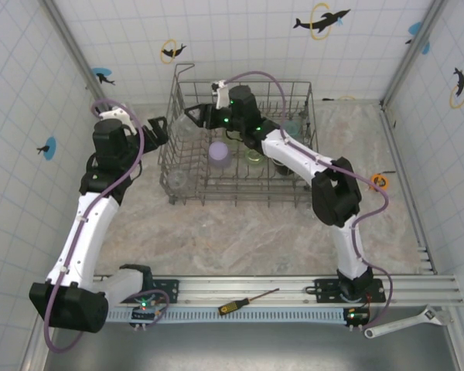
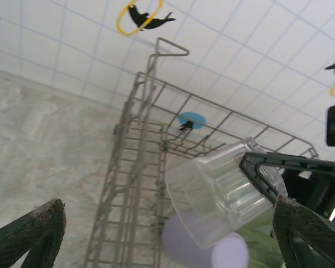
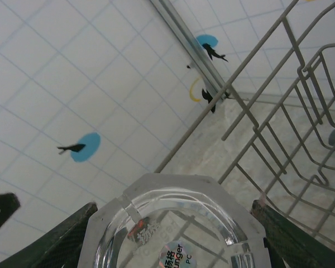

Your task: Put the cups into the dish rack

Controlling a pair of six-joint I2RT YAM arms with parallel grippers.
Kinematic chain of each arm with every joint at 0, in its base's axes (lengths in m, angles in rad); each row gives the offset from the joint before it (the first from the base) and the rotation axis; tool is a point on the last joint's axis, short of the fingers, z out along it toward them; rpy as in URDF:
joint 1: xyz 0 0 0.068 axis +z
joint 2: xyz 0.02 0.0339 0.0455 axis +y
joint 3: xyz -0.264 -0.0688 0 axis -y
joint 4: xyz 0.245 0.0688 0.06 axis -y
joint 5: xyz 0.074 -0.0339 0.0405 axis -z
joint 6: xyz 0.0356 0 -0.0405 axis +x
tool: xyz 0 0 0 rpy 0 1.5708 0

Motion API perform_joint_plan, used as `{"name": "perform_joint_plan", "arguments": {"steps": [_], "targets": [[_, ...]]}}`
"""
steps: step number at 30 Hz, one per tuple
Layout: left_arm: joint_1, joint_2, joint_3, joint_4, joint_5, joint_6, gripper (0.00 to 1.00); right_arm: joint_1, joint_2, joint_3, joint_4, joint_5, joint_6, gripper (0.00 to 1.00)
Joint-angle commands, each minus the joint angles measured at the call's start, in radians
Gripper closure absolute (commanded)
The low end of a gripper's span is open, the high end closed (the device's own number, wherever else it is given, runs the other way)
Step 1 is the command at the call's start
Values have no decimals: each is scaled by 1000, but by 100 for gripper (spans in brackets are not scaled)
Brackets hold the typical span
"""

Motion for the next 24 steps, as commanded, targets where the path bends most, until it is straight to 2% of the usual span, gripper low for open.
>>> {"name": "perform_joint_plan", "arguments": {"steps": [1, 4, 11, 17, 24], "targets": [[15, -15, -23, -35, -70, 41, 2, 23, 24, 70, -117, 88, -177, 60], [40, -12, -56, -20, -64, 26, 2, 37, 34, 79, -141, 113, -231, 60], [129, 11, -115, 35, 50, -17, 2, 69, 57, 93, -201, 181, -353, 61], [138, 46, -134, 29, 66, -17, 2, 106, 69, 93, -211, 230, -456, 61], [158, 55, -213, 52, 22, -2, 2, 154, 83, 93, -184, 271, -537, 61]]}}
